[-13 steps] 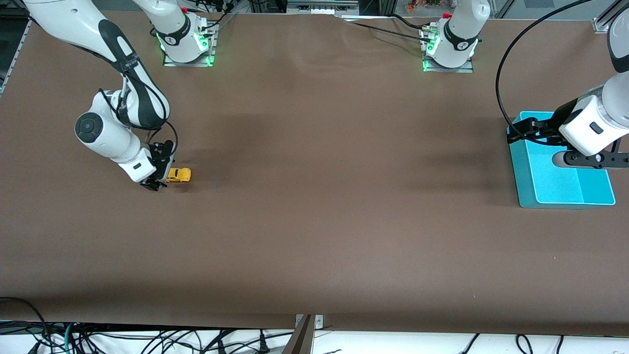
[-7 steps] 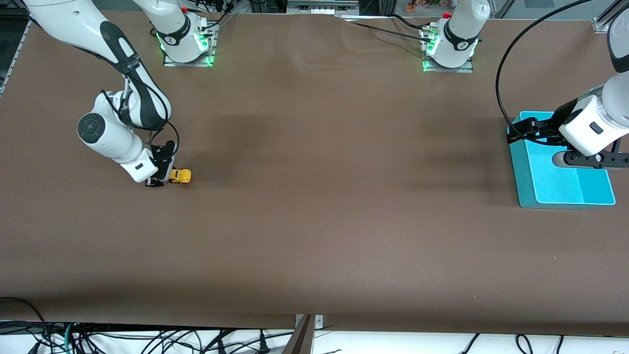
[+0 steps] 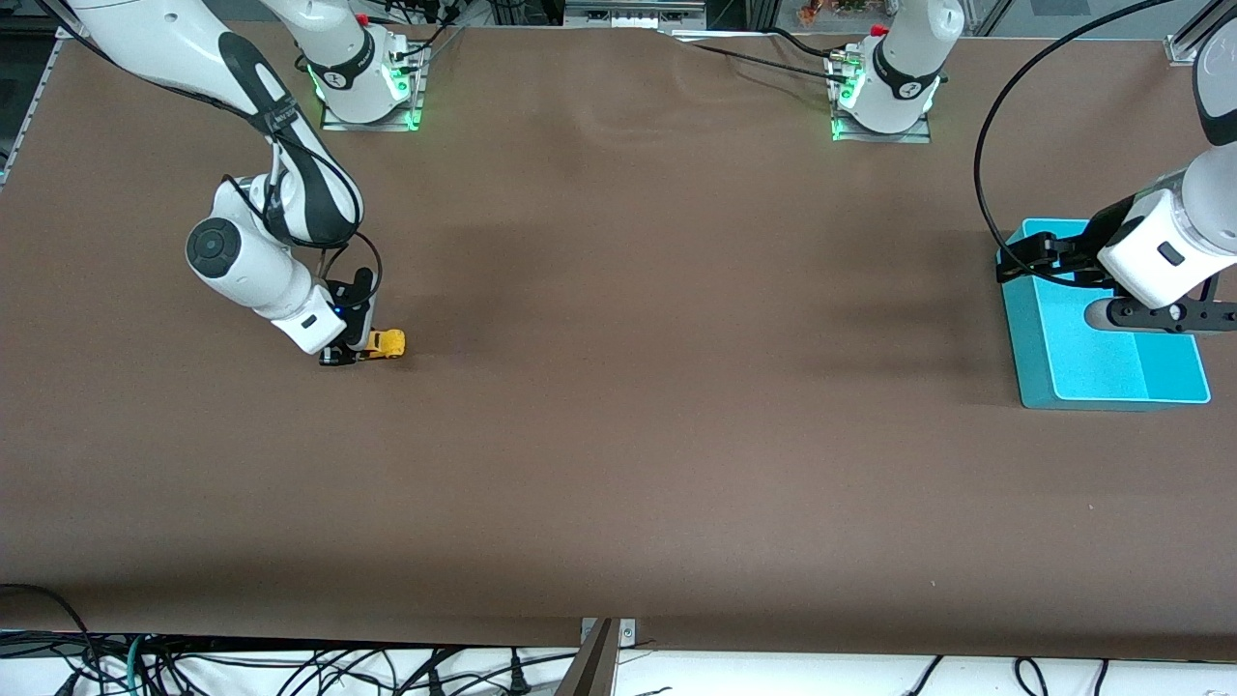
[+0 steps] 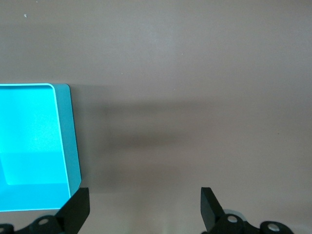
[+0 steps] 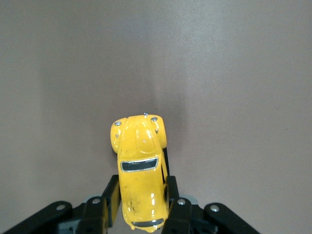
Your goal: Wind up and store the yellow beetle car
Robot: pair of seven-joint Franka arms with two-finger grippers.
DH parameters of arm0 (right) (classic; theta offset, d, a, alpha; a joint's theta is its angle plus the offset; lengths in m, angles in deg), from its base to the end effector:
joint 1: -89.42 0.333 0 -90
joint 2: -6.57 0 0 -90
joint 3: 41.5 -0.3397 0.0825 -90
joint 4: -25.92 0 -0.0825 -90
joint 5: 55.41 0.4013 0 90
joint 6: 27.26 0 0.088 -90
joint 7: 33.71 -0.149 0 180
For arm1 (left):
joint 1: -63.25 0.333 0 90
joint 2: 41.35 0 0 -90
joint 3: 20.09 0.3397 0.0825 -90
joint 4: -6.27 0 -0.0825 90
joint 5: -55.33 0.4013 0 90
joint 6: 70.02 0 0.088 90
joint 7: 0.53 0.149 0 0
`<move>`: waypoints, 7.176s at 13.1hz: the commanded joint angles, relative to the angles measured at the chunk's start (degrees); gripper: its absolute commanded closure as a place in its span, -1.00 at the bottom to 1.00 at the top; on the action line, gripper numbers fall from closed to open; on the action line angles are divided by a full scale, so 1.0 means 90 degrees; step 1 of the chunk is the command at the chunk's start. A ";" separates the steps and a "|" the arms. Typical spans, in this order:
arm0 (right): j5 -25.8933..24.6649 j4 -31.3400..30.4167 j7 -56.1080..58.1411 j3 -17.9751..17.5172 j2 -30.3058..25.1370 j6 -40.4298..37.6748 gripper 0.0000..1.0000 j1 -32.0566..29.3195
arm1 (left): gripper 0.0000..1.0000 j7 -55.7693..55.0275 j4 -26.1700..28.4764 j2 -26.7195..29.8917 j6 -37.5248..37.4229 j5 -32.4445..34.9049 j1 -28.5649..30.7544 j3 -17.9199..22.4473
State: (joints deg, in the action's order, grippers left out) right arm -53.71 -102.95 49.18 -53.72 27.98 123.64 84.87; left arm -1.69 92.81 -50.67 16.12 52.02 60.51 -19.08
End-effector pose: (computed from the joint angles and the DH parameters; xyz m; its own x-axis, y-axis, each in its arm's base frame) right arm 0.5568 0.0796 0.1683 0.0307 0.9952 0.0934 0.9995 -0.0313 0.0048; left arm 0.6051 -0.0279 0.5345 0.9854 -0.0132 -0.1698 -0.0045 -0.9987 0.0512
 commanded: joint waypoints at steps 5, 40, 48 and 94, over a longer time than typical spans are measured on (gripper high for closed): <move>0.0075 -0.0086 0.0867 0.0321 0.0317 0.0324 0.60 -0.0109 | -1.00 0.0051 -0.0055 -0.0039 -0.0040 0.0104 0.0030 -0.0034; 0.0124 0.1964 -0.0435 -0.0186 -0.1937 -0.3570 -1.00 -0.1263 | -1.00 0.0051 -0.0045 -0.0049 -0.0050 0.0055 -0.0009 -0.0054; 0.0124 0.2501 -0.3207 -0.0176 -0.2027 -0.4206 -1.00 -0.1047 | -1.00 0.0429 -0.0045 -0.0244 -0.0265 -0.0101 -0.0058 -0.0073; -0.0023 0.3801 -0.8340 0.0927 -0.2300 -0.6503 -1.00 0.0125 | -1.00 1.1564 0.5062 -0.1288 0.7947 0.1012 0.1290 0.0005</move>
State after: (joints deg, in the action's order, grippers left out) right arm -53.19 -69.87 -25.12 -45.82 7.10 65.82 85.20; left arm 101.53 136.43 -62.34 85.18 60.53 71.51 -18.75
